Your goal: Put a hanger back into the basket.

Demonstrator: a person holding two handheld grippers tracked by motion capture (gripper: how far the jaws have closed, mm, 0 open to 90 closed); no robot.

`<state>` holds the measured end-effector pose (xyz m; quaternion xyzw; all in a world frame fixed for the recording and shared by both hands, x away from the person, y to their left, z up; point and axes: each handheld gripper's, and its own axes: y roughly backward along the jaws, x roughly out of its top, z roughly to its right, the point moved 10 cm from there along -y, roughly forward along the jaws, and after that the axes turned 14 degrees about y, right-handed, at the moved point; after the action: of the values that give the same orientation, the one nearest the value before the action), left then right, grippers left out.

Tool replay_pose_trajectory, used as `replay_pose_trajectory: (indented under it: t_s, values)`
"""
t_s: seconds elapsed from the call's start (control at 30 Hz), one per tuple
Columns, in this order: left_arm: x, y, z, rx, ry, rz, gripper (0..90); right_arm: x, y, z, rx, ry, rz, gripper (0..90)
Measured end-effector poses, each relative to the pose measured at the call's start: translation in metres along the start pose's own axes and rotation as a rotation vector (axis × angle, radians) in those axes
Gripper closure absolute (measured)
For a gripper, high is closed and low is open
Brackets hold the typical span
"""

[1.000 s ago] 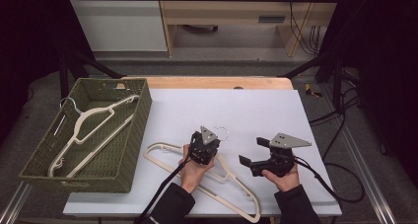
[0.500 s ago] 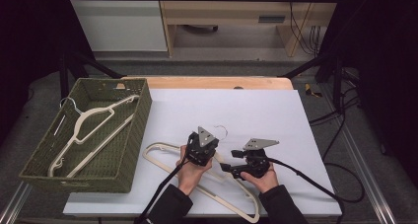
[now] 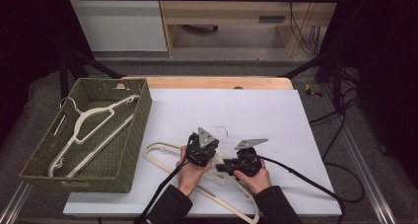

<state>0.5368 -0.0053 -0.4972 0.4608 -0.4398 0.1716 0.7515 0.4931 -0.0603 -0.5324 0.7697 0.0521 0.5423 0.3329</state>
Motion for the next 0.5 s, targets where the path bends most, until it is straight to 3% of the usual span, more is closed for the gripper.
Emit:
replay_pose_trajectory:
  t_s: [0.2, 0.33, 0.5]
  values:
    - [0.0, 0.001, 0.0, -0.008, -0.001, 0.002, 88.5, 0.0, 0.0, -0.001, 0.019, -0.039, -0.005, 74.2]
    - [0.004, 0.008, 0.0, -0.038, 0.006, 0.009, 86.5, 0.002, 0.002, -0.003, 0.028, -0.044, 0.002, 75.2]
    - [0.024, 0.034, -0.009, -0.09, 0.004, 0.047, 61.9, 0.005, 0.007, -0.005, 0.029, -0.033, 0.015, 76.5]
